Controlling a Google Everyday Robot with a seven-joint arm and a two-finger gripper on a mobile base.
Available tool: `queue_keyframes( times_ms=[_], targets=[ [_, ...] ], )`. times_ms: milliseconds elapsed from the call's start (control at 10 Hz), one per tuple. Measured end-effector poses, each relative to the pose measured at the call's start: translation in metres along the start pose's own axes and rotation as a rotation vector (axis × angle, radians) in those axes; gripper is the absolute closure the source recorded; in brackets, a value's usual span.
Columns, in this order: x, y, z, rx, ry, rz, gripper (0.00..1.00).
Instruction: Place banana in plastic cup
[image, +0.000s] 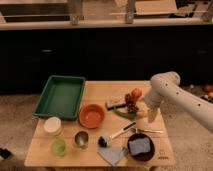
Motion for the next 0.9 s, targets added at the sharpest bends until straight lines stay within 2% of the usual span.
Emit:
queue_keyframes(
  times_ms=[300,500,700,900],
  targets=[
    [0.001,-0.001,0.004,0.006,-0.010,0.009,0.26],
    [0.003,-0.009,0.008,0.004,-0.015,0.000,0.20],
    [-0.003,-0.015,0.010,-0.005,-0.020,-0.007,0.22],
    [0.005,-0.015,0.012,0.000,-0.033,0.031,0.20]
  ],
)
